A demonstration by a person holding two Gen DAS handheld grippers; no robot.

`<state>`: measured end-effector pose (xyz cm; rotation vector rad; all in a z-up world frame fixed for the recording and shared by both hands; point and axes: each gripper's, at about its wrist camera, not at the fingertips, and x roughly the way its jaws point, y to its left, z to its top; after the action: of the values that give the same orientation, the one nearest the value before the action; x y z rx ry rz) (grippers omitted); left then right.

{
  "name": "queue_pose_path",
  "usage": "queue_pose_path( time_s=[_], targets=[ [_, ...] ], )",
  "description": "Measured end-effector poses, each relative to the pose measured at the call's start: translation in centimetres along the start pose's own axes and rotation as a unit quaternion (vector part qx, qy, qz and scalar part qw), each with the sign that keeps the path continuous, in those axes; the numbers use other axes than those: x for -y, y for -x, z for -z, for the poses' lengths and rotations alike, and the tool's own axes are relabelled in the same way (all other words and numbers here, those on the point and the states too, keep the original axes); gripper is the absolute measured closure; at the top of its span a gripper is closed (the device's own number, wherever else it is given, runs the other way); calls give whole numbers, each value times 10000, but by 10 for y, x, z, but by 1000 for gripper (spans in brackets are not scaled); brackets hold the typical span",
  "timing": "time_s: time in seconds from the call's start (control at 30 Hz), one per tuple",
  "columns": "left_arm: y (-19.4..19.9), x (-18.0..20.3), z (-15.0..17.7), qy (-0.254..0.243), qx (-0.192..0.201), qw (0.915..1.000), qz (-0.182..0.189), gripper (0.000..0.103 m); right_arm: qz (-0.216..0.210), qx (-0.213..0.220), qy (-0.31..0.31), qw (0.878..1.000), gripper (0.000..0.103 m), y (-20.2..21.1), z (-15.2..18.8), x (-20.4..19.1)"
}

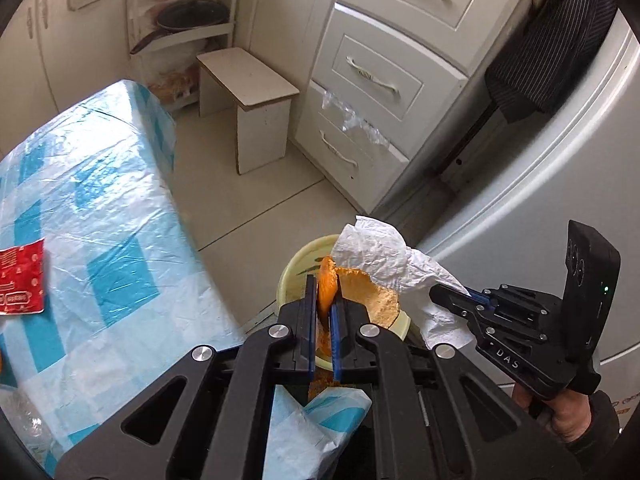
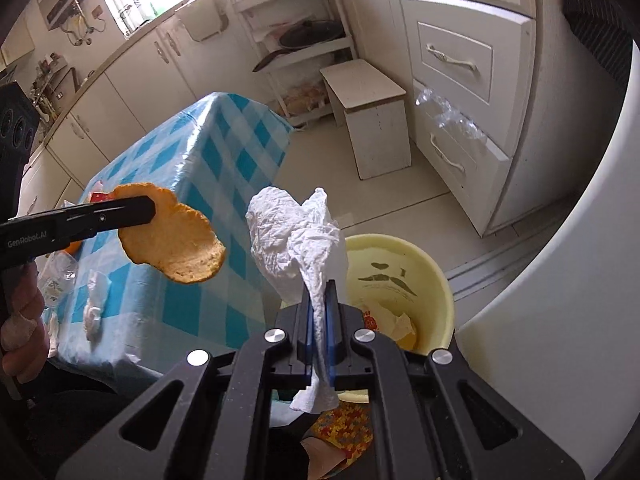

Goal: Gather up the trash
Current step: 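Carry both items to the yellow bucket and drop them in, then return to the table and grasp the clear plastic bottle with the left tool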

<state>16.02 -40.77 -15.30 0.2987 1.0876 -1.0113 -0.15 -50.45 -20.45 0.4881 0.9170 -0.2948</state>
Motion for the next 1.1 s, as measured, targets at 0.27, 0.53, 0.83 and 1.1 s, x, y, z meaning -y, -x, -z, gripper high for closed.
queue_pose_path(
  time_s=[0.27, 0.53, 0.83, 1.1],
  targets=[
    [-68, 33, -13, -473, -828, 9950, -290, 93, 66, -387, -416, 9984, 94, -53, 7, 32],
    [-85, 44, -22, -610, -939, 9932, -322, 64, 131, -446, -706, 9964, 63, -67, 12, 50],
    [-56, 43, -20, -767, -454, 9925, -833, 51, 34, -323, -623, 9975, 58, -52, 11, 39],
    [-19, 38, -13, -871, -98, 9888, -1210, 45, -28, 47, -366, 9993, 54, -20, -6, 14]
  ],
)
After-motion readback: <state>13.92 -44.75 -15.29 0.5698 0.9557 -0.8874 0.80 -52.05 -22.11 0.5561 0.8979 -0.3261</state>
